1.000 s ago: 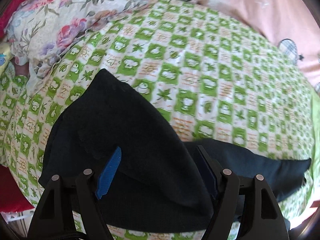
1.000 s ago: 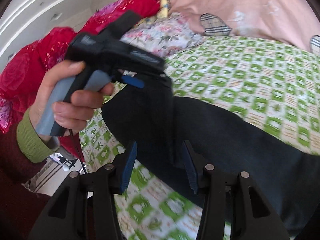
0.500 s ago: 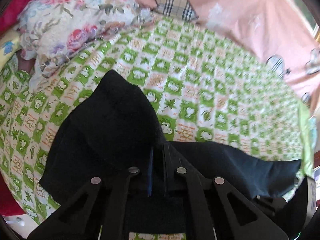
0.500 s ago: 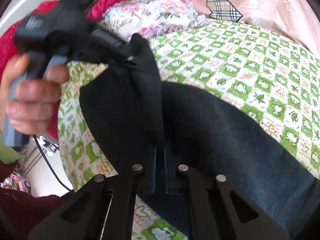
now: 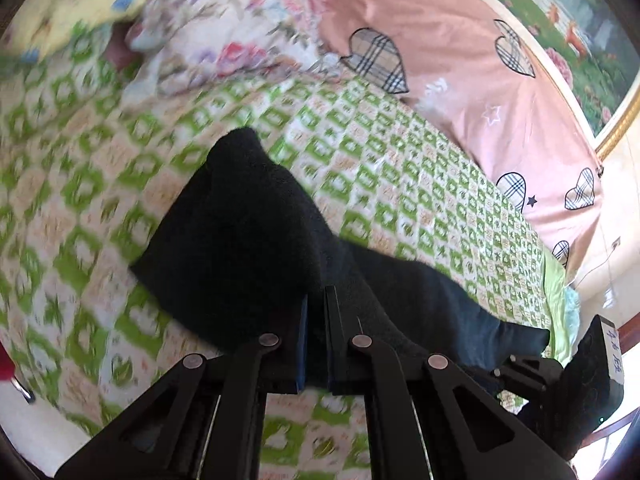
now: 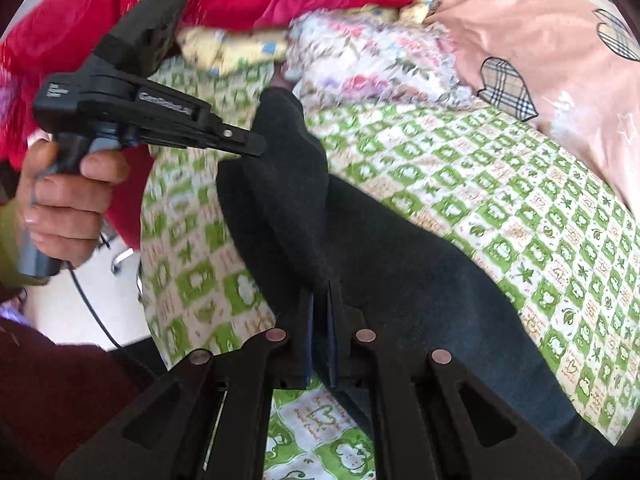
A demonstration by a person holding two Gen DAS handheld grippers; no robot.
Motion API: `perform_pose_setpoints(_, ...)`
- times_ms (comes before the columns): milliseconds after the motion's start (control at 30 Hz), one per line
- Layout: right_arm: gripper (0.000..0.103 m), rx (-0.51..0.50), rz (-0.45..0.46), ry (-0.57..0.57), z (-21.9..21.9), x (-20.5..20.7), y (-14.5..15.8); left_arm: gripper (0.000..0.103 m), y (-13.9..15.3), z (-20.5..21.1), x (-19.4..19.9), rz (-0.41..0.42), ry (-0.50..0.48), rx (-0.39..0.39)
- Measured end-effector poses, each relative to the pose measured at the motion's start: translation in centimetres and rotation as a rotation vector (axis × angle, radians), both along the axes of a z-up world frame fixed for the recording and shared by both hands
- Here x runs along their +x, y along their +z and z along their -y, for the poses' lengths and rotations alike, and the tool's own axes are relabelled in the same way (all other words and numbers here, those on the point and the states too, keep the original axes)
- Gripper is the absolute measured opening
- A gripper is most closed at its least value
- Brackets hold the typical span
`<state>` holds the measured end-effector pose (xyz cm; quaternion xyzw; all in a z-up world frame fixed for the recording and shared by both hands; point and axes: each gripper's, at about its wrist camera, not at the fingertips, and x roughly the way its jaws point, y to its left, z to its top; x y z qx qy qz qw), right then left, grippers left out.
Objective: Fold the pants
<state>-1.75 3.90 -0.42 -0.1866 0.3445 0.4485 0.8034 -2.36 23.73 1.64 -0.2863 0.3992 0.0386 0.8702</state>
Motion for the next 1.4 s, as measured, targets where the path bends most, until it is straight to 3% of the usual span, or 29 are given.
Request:
perform_pose_setpoints(500, 0.007, -0.104, -0.024, 0.004, -1.6, -0.2, -2.0, 0.006, -4.3, -1.5, -2.1, -0.041, 0.021, -0.07)
perform_pose_setpoints(633, 0.013, -0.102, -0.061, -0.002, -1.7, 0.0, -2.2, 0.007, -5.0, -1.7, -2.4, -0.064, 0.018, -0.082)
perform_pose_setpoints(733, 0.018, -0.091, -0.07, -0.007, -1.5, -0.1, -2.0, 0.022, -4.5, -1.7, -3.1, -0.071, 0.041, -0.038)
perform_pose_setpoints(800, 0.023, -0.083, -0.07, -0.008, -1.4, -0.2, -1.7, 0.064, -4.0, -1.9, -3.4, -0.077, 0.056, -0.008)
perform_pose_setpoints(833, 0.029, -0.073, -0.073, -0.01, -1.3, -0.2, -1.5, 0.068, -3.8, -2.2, -3.7, -0.074, 0.068, -0.002)
perform_pose_setpoints(933, 0.038, -0.037, -0.085, -0.014, -1.1, -0.1, -0.8, 0.071, -3.4, -3.0, -4.1, -0.084, 0.094, -0.006)
perform_pose_setpoints(1133, 0.039, 0.05, -0.113, -0.059, -0.3, 1.3, 0.8, 0.074, -4.1, -4.9, -3.4, -0.143, 0.128, -0.073)
perform_pose_setpoints(1400, 0.045, 0.134, -0.146, -0.216, 2.2, 6.1, 2.3, 0.075, -3.6, -5.5, -1.7, -0.16, 0.143, -0.027)
